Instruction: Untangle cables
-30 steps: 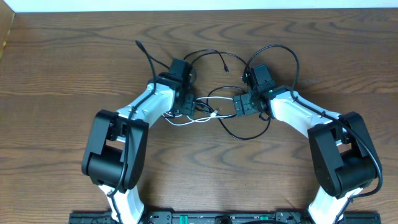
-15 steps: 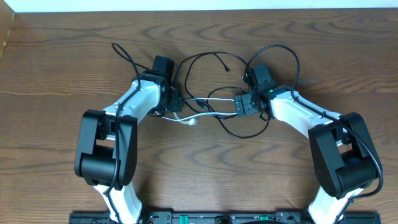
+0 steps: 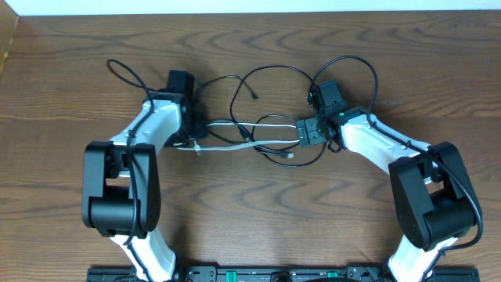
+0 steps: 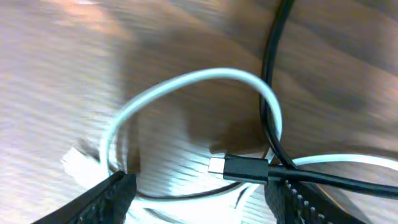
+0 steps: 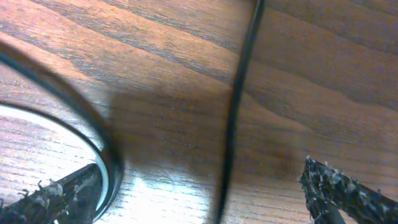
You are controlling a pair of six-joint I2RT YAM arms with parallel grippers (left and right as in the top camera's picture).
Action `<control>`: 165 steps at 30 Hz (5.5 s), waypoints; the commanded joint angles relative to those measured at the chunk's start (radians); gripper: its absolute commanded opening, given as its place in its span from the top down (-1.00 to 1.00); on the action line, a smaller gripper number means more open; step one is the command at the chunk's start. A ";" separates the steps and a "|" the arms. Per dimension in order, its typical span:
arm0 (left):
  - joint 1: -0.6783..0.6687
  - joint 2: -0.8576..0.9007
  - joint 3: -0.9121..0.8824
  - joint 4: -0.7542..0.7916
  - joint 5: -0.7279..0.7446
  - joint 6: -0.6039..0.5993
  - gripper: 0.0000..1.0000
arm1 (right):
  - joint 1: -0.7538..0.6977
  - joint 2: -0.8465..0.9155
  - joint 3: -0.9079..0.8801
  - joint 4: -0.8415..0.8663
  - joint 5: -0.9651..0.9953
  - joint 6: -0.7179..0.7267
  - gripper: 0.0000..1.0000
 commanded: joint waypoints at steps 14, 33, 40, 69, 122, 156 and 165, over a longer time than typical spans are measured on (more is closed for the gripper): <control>0.211 0.109 -0.094 -0.063 -0.159 -0.114 -0.44 | -0.063 0.103 -0.078 -0.068 0.181 -0.032 -0.99; 0.385 0.109 -0.124 -0.047 -0.045 -0.158 -0.45 | -0.132 0.103 -0.078 -0.094 0.225 -0.035 -0.99; 0.395 0.109 -0.124 -0.047 -0.032 -0.158 -0.45 | -0.148 0.103 -0.078 -0.097 0.224 -0.035 -0.99; 0.314 0.109 -0.124 0.031 0.364 -0.027 -0.70 | -0.075 0.103 -0.078 0.017 -0.180 -0.161 -0.99; -0.178 0.109 -0.124 0.176 0.363 0.215 -0.70 | 0.235 0.103 -0.078 0.027 -0.153 -0.585 -0.98; -0.178 0.109 -0.124 0.183 0.360 0.215 -0.96 | 0.203 -0.072 -0.059 0.025 0.220 -0.095 -0.99; -0.178 0.109 -0.124 0.183 0.360 0.215 -0.96 | 0.090 -0.082 -0.058 0.035 -0.114 -0.122 -0.99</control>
